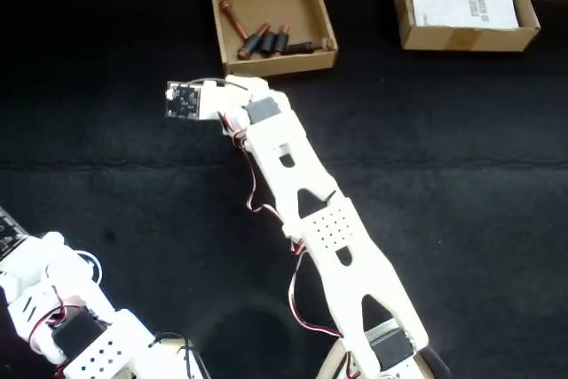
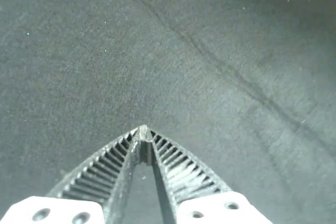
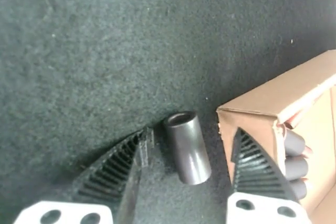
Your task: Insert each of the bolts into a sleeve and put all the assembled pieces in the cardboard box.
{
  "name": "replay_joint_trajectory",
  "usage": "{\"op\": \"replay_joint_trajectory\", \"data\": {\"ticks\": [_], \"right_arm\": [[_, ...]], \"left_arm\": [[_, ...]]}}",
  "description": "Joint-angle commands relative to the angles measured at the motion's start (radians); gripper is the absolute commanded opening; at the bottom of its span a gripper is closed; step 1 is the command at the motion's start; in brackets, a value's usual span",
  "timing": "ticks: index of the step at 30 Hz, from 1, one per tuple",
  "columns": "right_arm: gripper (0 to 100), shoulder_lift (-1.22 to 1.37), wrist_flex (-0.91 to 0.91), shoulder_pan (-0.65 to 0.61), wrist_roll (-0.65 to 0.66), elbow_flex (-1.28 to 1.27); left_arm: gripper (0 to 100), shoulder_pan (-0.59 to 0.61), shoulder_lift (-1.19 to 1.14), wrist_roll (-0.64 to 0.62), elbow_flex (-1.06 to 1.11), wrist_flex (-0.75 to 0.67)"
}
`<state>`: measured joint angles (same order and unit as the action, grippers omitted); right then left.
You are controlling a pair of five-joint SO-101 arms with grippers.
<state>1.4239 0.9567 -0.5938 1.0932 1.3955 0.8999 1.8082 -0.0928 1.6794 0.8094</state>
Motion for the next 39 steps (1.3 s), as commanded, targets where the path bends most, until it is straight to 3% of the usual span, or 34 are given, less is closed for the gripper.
{"op": "replay_joint_trajectory", "data": {"ticks": [1,4,10,13,19,30,39], "right_arm": [[10.3,0.038,0.018,0.031,0.02,0.051],[0.3,0.041,0.022,0.033,0.017,0.058],[0.9,0.031,0.025,0.018,0.017,0.074],[0.9,-0.018,0.116,0.002,0.002,0.117],[0.9,-0.166,0.231,-0.013,-0.143,0.237],[0.9,-0.553,0.461,0.007,-0.358,0.236],[0.8,-0.851,0.647,0.099,-0.583,0.236]], "left_arm": [[3,0.007,0.01,0.017,0.016,0.003],[3,0.005,0.01,0.017,0.016,0.003],[3,-0.001,0.01,0.017,0.016,0.002],[3,-0.027,0.008,0.017,0.016,0.002],[3,-0.079,0.007,0.018,0.016,0.005],[3,-0.173,-0.058,0.02,0.019,0.005],[3,-0.209,-0.073,0.058,0.001,0.068]]}}
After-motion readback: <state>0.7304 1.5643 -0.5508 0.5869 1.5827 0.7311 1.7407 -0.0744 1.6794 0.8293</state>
